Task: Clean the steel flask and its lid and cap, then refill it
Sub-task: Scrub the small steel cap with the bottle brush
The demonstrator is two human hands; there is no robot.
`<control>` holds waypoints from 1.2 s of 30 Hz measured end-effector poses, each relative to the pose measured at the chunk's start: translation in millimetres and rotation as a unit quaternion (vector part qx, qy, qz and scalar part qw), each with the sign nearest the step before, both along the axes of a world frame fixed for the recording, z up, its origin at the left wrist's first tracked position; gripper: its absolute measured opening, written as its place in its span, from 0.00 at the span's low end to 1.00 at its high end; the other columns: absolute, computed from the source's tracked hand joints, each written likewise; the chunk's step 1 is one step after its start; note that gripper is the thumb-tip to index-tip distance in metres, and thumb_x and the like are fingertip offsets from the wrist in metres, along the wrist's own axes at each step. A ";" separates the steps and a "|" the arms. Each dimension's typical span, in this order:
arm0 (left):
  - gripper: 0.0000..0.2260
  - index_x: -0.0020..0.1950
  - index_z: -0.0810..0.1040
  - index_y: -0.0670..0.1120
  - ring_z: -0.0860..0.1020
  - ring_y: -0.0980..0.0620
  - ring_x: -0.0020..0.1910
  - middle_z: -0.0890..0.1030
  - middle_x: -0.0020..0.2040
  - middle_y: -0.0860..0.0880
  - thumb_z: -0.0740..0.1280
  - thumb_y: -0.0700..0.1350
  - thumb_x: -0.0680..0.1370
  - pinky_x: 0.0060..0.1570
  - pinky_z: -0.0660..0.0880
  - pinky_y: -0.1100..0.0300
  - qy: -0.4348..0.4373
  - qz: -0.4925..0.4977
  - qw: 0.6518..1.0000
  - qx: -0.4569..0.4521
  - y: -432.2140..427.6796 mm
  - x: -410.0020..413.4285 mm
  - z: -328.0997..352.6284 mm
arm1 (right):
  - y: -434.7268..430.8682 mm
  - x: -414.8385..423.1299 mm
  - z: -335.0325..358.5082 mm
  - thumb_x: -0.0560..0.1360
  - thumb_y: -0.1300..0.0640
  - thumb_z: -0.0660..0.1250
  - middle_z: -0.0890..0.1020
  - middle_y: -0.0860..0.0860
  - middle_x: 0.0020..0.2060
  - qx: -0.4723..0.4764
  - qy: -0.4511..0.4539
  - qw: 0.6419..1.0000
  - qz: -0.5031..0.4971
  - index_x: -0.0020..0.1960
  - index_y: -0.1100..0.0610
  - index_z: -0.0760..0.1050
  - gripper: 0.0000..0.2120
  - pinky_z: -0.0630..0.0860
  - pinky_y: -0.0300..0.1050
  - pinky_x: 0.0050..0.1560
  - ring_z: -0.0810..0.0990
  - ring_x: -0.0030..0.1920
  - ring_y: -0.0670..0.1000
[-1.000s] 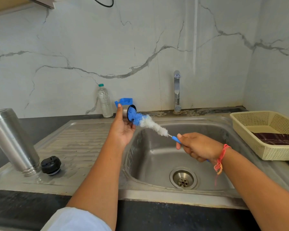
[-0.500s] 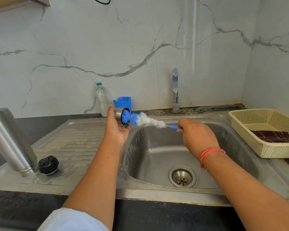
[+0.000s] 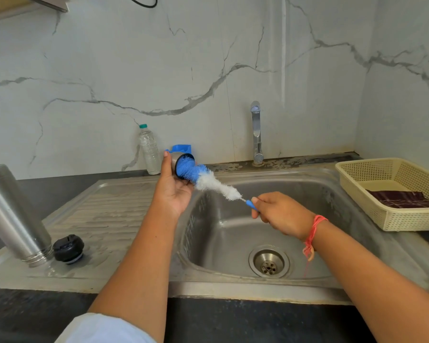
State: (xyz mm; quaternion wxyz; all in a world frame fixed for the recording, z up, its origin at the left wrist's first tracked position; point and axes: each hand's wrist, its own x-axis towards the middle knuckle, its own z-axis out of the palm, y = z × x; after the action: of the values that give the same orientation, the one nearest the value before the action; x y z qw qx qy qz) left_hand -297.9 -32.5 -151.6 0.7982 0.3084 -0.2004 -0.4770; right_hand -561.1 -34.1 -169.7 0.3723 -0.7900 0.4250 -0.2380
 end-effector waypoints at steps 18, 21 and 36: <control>0.20 0.64 0.77 0.43 0.86 0.43 0.53 0.84 0.58 0.40 0.71 0.55 0.80 0.57 0.82 0.43 -0.006 -0.007 0.998 0.060 -9.0 -3.0 -5.0 | -9.9 -8.4 -3.7 0.83 0.51 0.61 0.78 0.51 0.45 -0.368 0.174 0.898 -0.168 0.52 0.53 0.72 0.06 0.73 0.51 0.43 0.76 0.44 0.55; 0.21 0.70 0.75 0.43 0.87 0.44 0.50 0.84 0.60 0.40 0.71 0.52 0.81 0.46 0.85 0.46 -0.003 0.003 0.998 0.067 -9.0 -4.3 -6.9 | -9.8 -7.1 -0.7 0.83 0.51 0.60 0.78 0.50 0.44 -0.359 0.159 0.907 -0.150 0.49 0.52 0.70 0.07 0.73 0.50 0.42 0.77 0.43 0.55; 0.25 0.72 0.75 0.43 0.85 0.42 0.57 0.85 0.59 0.39 0.72 0.54 0.79 0.63 0.79 0.40 0.014 -0.017 1.000 0.006 -8.8 0.3 -10.1 | 16.0 -0.6 4.3 0.85 0.45 0.57 0.63 0.48 0.27 0.272 -0.158 0.949 0.029 0.47 0.57 0.75 0.18 0.51 0.32 0.21 0.55 0.24 0.44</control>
State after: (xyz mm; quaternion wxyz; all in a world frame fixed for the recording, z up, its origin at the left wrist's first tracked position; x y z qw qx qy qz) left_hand -297.7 -41.2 -161.7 0.7909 0.3031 -0.1915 -0.4960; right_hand -561.7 -18.2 -165.4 0.6424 -0.6230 0.3859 -0.2242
